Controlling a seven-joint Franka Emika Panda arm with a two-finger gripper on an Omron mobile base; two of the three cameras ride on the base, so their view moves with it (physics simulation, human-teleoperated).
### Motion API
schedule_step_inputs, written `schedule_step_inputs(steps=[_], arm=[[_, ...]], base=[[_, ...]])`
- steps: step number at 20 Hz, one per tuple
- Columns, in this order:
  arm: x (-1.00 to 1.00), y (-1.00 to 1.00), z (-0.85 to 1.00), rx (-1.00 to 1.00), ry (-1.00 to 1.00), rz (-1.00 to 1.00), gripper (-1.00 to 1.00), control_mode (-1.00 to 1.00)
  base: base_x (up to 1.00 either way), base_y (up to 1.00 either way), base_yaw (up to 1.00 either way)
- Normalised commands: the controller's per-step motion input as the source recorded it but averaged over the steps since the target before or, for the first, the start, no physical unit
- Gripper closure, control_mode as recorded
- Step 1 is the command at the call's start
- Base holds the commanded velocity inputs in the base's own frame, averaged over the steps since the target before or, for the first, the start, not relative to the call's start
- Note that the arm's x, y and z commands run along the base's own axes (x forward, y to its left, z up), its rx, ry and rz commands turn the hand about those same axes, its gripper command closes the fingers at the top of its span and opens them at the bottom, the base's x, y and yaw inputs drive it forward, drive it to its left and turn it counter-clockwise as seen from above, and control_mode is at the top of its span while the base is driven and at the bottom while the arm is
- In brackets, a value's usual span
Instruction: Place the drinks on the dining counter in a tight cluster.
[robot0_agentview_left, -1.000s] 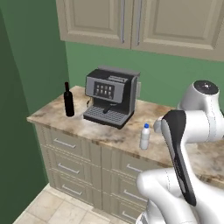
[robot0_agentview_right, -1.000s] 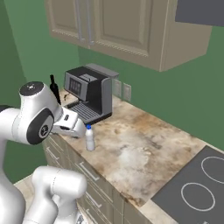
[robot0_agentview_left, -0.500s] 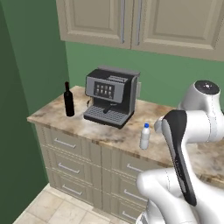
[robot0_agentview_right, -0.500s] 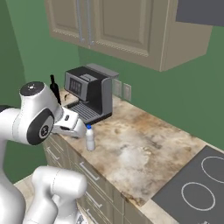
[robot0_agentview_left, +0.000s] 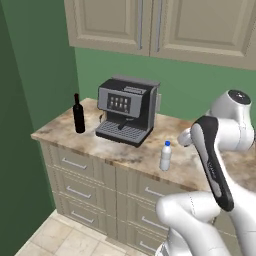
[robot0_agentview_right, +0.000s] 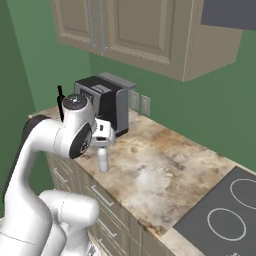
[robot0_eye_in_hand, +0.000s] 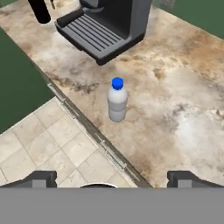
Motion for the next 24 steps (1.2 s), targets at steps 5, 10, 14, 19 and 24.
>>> schedule_step_inputs(steps=[5,10,14,19,24], arm=[[0.48,-0.02,-0.37,0.03,-0.19,0.15,-1.00,-1.00],[0.63,-0.04,-0.73,0.20,-0.12,0.21,-1.00,-1.00],[0.70,-0.20,-0.40,0.16,0.05,0.47,-1.00,-1.00],[0.20,-0.30,0.00,0.01,0.04,0.42,-1.00,-1.00],[0.28,-0.14,-0.10,0.03,0.00,0.17,-1.00,-1.00]], base=[[0.00,0.00,0.00],[0.00,0.00,0.00],[0.00,0.00,0.00],[0.00,0.00,0.00],[0.00,0.00,0.00]])
